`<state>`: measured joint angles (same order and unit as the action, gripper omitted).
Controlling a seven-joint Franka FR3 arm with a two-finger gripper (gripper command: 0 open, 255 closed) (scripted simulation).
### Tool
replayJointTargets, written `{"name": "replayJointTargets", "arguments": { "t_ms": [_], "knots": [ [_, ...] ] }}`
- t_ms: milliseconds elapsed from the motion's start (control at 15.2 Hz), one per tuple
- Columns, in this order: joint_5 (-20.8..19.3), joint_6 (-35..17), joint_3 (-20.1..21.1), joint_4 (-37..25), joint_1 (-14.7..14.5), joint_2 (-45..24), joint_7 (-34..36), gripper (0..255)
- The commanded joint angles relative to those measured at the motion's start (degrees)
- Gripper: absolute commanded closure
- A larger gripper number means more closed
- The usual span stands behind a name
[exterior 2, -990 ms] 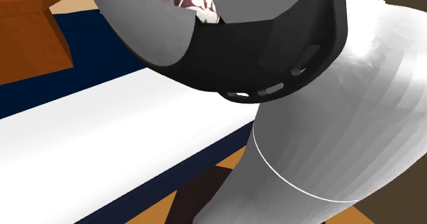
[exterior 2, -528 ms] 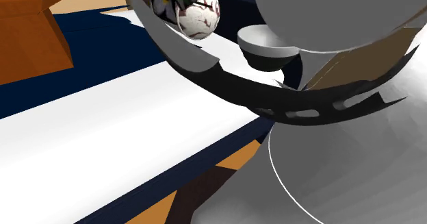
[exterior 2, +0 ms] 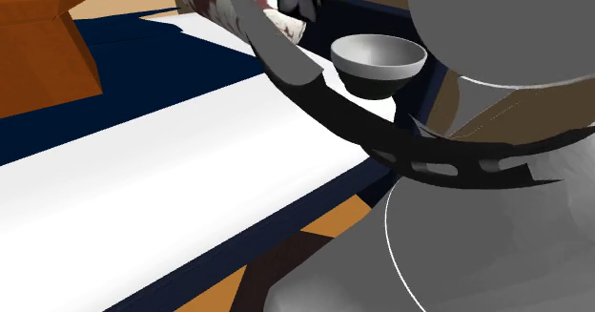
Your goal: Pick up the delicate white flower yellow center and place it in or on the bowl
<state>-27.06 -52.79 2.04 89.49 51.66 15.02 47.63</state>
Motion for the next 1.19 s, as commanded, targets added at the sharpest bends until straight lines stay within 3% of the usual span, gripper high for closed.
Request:
{"name": "replayJointTargets", "arguments": {
  "t_ms": [0, 528, 1122],
  "knots": [
    [-1.68, -1.60, -2.10, 1.01, 0.99, 0.81, -3.37, 255],
    [-6.95, -8.40, -10.37, 0.32, 4.99, -0.48, -15.29, 255],
    [-5.83, -14.41, -10.90, 10.68, 4.88, 2.97, -11.38, 255]
  ]
}}
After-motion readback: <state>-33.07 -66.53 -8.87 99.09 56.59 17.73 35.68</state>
